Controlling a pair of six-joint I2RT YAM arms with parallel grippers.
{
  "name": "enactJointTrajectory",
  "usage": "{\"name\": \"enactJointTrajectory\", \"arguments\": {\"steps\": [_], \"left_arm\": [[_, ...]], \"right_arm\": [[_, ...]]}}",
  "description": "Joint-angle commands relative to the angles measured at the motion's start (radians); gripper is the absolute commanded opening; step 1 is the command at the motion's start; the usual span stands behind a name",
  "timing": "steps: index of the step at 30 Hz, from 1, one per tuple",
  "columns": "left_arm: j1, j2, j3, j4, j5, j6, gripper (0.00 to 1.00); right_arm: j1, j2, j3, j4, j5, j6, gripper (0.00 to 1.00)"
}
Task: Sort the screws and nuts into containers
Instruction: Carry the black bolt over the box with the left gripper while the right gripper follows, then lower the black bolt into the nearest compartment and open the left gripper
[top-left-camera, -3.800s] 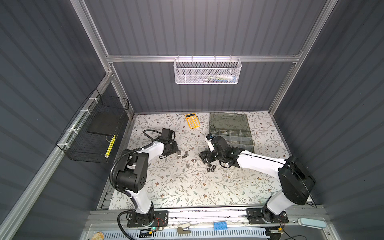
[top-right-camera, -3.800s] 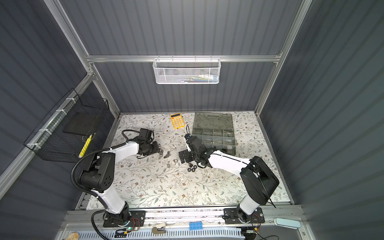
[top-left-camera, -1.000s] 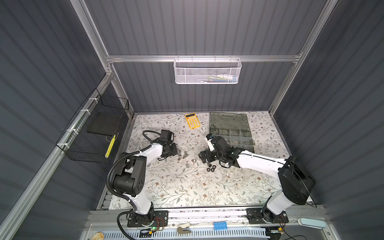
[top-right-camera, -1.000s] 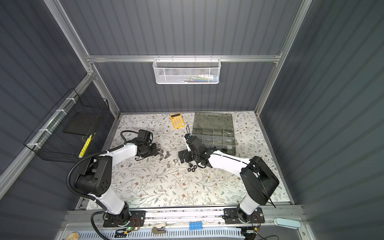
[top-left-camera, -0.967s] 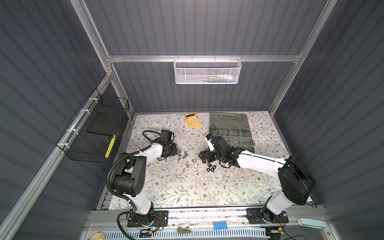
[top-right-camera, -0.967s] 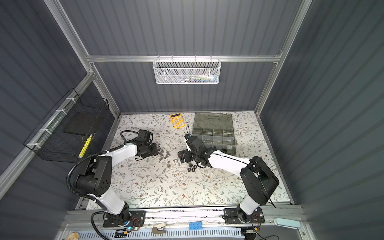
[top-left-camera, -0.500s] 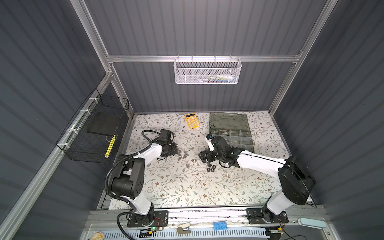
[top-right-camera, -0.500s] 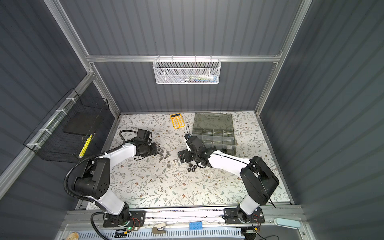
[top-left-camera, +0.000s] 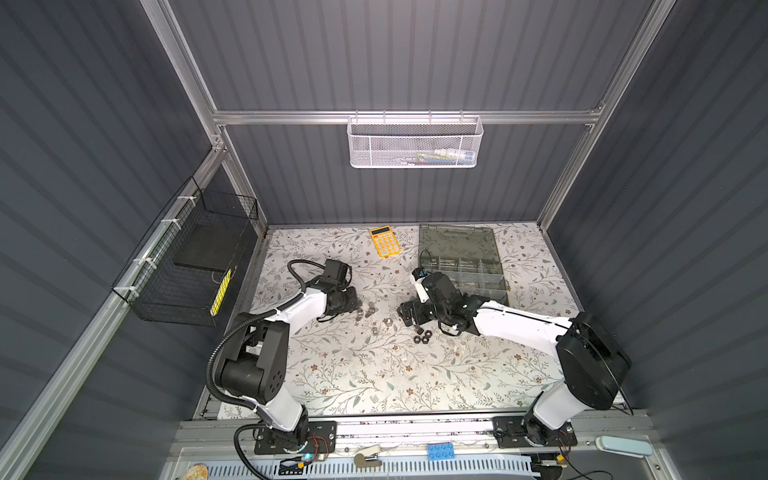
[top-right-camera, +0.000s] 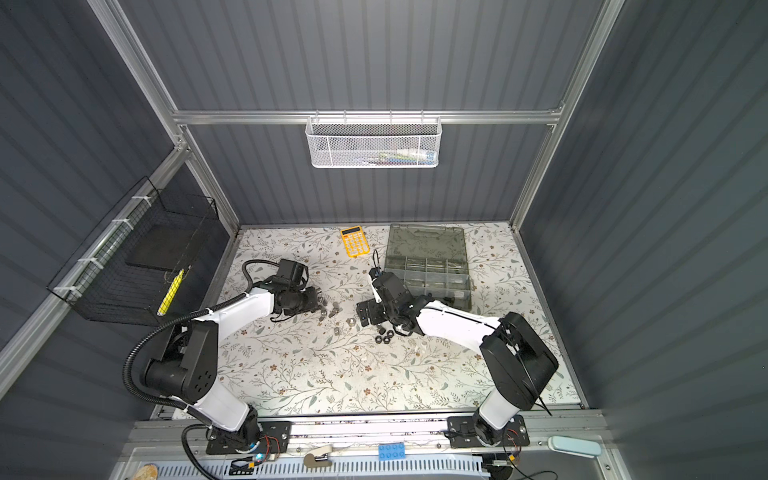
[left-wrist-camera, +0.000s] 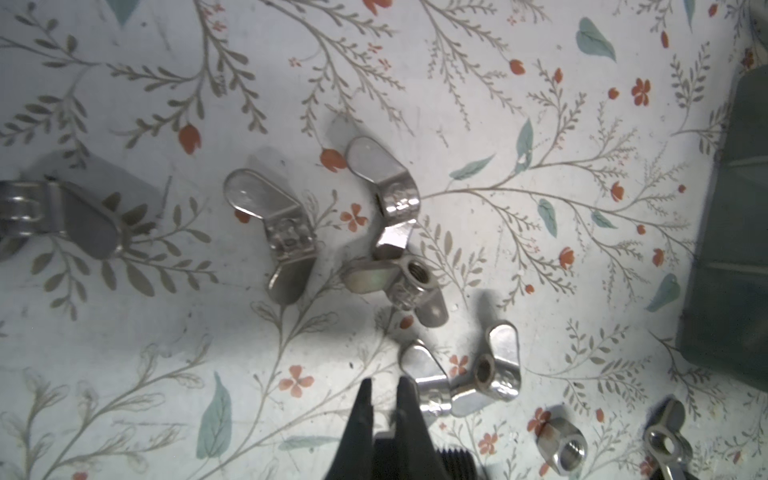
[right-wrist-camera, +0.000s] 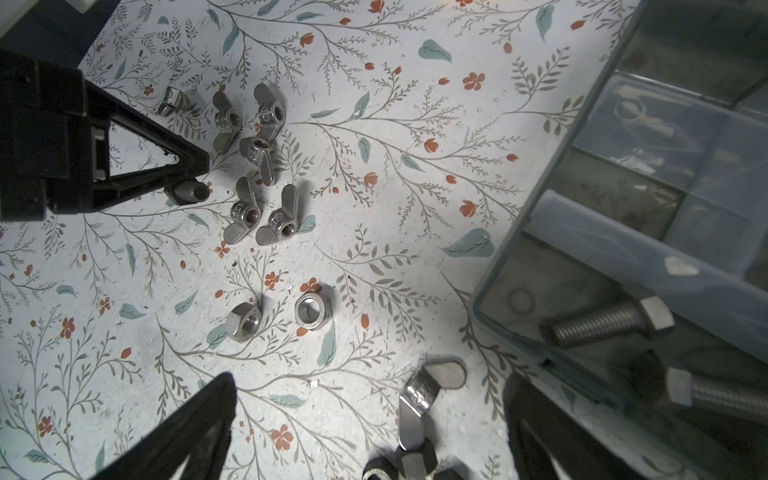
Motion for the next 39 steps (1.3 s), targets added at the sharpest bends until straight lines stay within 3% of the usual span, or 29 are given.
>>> {"name": "enactJointTrajectory", "arguments": {"steps": [1,7,20,39], "left_arm": [[-0.038,-0.016,0.067,-0.032,-0.023,-0.009,0.02],[-0.096,0.016,0.142,-0.039,-0.026,-0.023,0.02],[-0.226,0.154,0.336,0.001,0.01,-0.057,0.01],[-0.467,0.463,0.743,0.043,0.051,-0.121,0.01]], "right_arm": [[-0.004,-0.047,-0.021,0.006,0.054,0.001,0.99],[-0.046,-0.127,-0.058,0.006,0.076,0.027,0.99],[-0.311,-0.393,-0.151,-0.106,0.0,0.166,0.99],[-0.546,-0.558,-0.245,-0.139,-0.049,0.237,0.99]]}}
